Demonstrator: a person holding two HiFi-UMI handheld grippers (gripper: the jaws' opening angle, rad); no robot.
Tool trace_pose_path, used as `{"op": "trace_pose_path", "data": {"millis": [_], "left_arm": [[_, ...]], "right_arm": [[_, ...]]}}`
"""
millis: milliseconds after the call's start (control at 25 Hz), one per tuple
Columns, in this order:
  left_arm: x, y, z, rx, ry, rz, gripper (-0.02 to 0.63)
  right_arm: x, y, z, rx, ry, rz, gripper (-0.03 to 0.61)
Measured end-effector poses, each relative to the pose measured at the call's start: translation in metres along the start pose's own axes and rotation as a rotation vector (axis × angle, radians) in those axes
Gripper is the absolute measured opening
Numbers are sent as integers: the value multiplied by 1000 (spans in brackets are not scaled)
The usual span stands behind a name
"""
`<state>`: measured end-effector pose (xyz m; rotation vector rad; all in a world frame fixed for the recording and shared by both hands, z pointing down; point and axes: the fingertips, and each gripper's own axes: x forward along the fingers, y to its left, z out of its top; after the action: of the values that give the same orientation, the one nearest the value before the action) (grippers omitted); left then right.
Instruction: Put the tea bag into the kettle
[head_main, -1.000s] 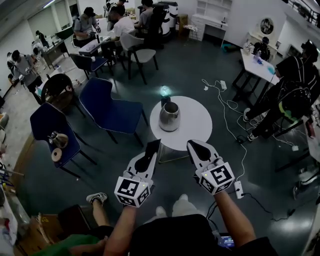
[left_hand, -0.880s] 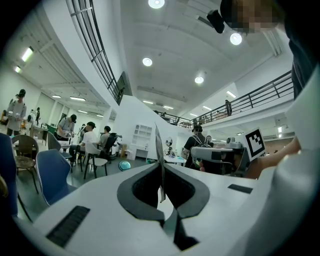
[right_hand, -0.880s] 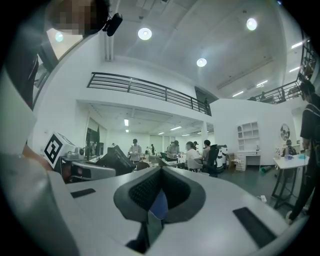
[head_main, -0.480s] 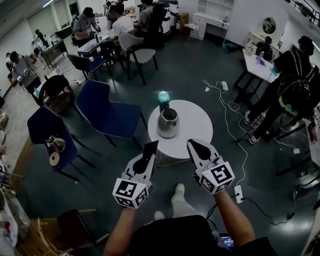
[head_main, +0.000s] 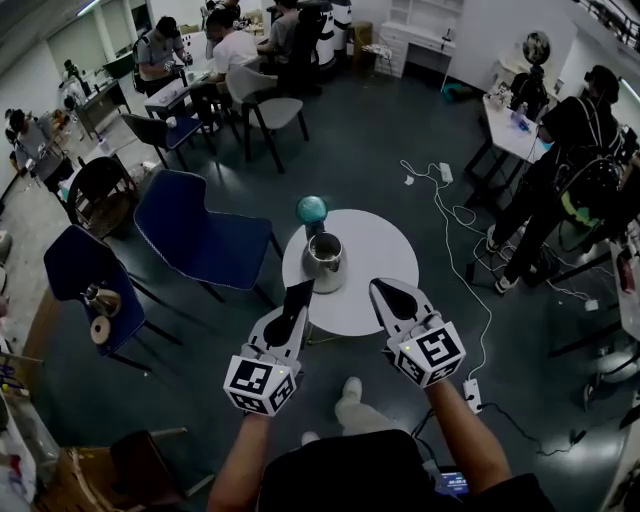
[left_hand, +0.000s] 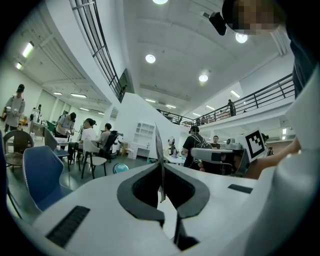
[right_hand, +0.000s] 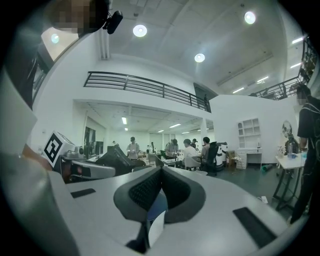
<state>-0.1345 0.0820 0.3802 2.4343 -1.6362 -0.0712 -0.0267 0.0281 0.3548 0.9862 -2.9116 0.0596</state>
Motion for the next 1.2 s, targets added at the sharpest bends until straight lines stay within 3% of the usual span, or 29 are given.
{"op": "trace_pose_path", "data": {"millis": [1200], "left_arm": [[166,25,2,3,51,144,14]], "right_arm": [[74,-158,-13,37,21,146,16]]}}
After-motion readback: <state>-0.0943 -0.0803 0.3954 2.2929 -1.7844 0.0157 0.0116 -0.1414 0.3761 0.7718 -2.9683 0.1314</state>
